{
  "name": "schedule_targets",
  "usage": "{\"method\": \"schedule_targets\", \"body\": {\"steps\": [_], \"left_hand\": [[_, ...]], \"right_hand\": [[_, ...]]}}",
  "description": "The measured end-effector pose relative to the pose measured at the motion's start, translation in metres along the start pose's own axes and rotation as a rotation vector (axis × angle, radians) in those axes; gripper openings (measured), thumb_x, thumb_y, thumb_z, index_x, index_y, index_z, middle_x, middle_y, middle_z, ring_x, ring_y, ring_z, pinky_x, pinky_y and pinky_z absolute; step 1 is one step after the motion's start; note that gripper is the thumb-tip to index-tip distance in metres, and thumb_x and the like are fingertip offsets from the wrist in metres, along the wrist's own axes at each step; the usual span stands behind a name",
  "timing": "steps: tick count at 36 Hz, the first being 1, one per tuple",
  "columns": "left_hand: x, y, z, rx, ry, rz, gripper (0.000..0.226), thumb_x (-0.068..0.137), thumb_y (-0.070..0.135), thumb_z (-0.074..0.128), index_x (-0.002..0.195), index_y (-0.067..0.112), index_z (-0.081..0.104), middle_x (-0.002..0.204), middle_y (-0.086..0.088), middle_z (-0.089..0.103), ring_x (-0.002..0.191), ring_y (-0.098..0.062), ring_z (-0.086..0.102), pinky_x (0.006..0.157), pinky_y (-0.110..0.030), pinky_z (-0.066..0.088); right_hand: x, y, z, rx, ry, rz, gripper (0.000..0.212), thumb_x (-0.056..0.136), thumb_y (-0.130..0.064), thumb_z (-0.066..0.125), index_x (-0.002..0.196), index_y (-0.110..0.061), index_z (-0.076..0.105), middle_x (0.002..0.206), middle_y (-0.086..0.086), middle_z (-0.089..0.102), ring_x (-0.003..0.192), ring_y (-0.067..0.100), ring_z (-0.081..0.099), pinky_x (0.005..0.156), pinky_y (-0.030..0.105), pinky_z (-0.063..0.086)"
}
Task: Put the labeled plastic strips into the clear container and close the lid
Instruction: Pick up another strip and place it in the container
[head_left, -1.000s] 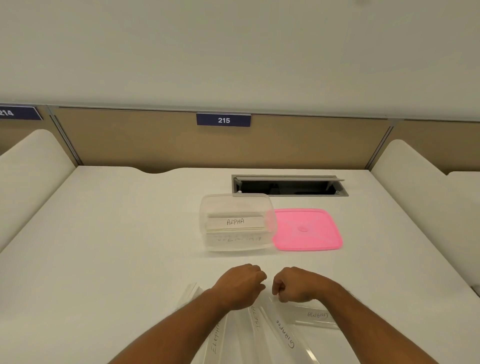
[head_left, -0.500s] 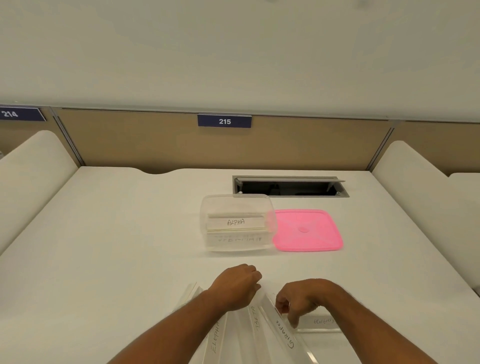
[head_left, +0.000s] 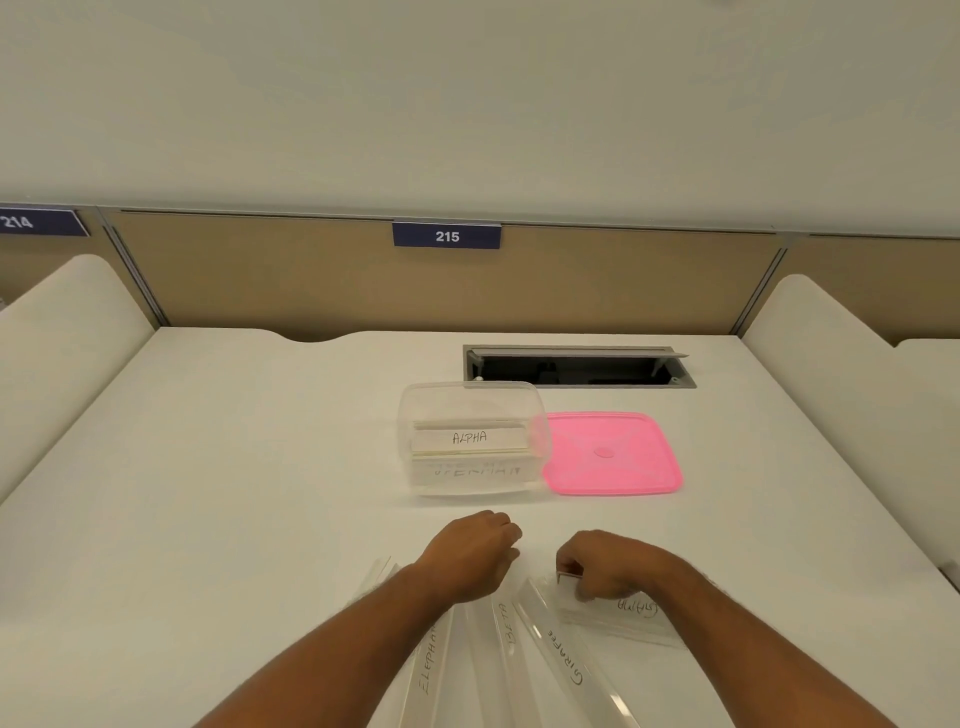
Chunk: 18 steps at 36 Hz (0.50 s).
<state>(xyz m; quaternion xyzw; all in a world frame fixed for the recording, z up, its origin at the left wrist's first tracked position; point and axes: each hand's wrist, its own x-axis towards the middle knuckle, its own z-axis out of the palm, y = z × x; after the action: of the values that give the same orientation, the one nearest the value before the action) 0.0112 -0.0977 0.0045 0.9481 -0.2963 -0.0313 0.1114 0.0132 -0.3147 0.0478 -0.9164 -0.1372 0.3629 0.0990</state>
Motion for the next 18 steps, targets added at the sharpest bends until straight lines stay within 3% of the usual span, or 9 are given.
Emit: {"method": "schedule_targets", "body": {"steps": [6, 9, 12, 15, 18], "left_hand": [[0.005, -0.001, -0.005, -0.020, 0.012, -0.020, 0.033, 0.101, 0.031, 0.048, 0.129, 0.013, 0.055, 0.121, -0.005, 0.063, 0.109, -0.025, 0.058, 0.088, -0.039, 0.052], [0.006, -0.001, -0.008, -0.021, 0.016, -0.030, 0.033, 0.101, 0.032, 0.048, 0.129, 0.013, 0.053, 0.120, -0.006, 0.062, 0.108, -0.025, 0.058, 0.087, -0.039, 0.051], [0.007, 0.000, -0.009, -0.026, 0.022, -0.032, 0.034, 0.101, 0.032, 0.048, 0.130, 0.013, 0.052, 0.119, -0.006, 0.062, 0.108, -0.026, 0.057, 0.087, -0.040, 0.051], [0.008, 0.002, -0.011, -0.036, 0.022, -0.031, 0.035, 0.101, 0.033, 0.048, 0.130, 0.012, 0.053, 0.119, -0.006, 0.063, 0.108, -0.026, 0.058, 0.087, -0.038, 0.051], [0.010, 0.005, -0.012, -0.046, 0.021, -0.036, 0.036, 0.102, 0.035, 0.047, 0.129, 0.012, 0.053, 0.119, -0.006, 0.063, 0.109, -0.026, 0.058, 0.087, -0.041, 0.051]], "right_hand": [[0.004, 0.004, -0.014, -0.015, 0.122, -0.038, 0.008, 0.086, -0.015, 0.063, 0.092, -0.019, 0.065, 0.095, -0.001, 0.066, 0.084, 0.018, 0.057, 0.071, 0.033, 0.046], [0.004, 0.003, -0.022, 0.057, 0.168, -0.045, 0.016, 0.088, -0.014, 0.059, 0.100, -0.016, 0.070, 0.098, 0.000, 0.068, 0.088, 0.020, 0.061, 0.074, 0.034, 0.049], [0.005, 0.001, -0.030, 0.122, 0.235, -0.041, 0.018, 0.089, -0.014, 0.059, 0.101, -0.016, 0.072, 0.096, -0.002, 0.067, 0.084, 0.018, 0.060, 0.071, 0.031, 0.048], [0.005, -0.001, -0.038, 0.178, 0.318, 0.002, 0.010, 0.087, -0.013, 0.059, 0.085, -0.018, 0.068, 0.080, -0.006, 0.061, 0.071, 0.013, 0.055, 0.061, 0.026, 0.042], [0.008, -0.002, -0.046, 0.278, 0.434, 0.069, 0.008, 0.082, -0.009, 0.058, 0.079, -0.004, 0.063, 0.073, 0.003, 0.057, 0.065, 0.017, 0.049, 0.059, 0.030, 0.037]]}}
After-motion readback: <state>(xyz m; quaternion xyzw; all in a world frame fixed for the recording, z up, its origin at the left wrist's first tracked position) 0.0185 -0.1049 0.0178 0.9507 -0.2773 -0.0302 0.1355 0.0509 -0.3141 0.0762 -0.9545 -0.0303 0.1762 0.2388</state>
